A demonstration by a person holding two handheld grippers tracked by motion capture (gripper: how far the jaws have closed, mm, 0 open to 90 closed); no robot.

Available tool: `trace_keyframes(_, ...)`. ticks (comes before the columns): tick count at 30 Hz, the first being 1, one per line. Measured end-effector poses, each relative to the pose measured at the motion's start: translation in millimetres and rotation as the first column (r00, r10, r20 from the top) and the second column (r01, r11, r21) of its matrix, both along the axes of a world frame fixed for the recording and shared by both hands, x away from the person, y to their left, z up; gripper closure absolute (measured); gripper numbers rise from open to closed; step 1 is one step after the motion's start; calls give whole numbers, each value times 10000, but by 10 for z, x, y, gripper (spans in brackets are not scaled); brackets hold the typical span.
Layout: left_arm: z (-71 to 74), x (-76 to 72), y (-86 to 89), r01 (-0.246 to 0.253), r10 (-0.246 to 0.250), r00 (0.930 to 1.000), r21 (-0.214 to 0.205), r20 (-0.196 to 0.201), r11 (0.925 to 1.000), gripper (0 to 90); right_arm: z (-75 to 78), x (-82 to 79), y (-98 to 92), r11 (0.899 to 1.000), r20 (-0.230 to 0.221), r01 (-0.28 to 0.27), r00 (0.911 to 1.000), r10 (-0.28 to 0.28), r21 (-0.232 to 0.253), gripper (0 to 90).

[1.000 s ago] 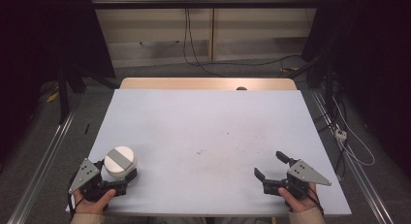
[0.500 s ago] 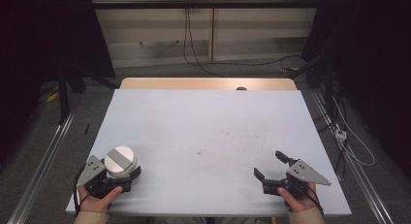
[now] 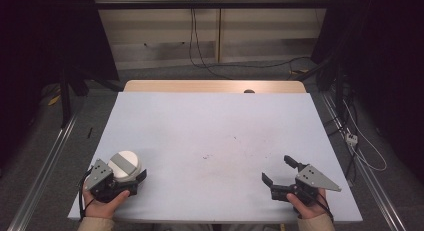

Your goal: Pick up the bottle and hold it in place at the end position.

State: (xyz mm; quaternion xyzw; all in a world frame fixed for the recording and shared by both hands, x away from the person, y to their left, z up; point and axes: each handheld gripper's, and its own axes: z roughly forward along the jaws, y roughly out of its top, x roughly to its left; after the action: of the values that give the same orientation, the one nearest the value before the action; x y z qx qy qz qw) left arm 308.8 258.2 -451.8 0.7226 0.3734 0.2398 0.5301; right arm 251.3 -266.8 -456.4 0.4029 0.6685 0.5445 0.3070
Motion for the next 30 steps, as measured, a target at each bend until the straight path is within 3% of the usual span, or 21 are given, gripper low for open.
trace_keyframes(8, -2, -23, 4, -49, 48, 9997, 54, 232, 10000, 123, 3, -1, 3, 10000, 33, -15, 10000, 15, -2, 38)
trace_keyframes(30, -16, -45, 25, -204, 204, 9991, 4, 380, 9998, 135, 4, 2, 6, 10000, 63, -32, 10000, 33, -18, 41)
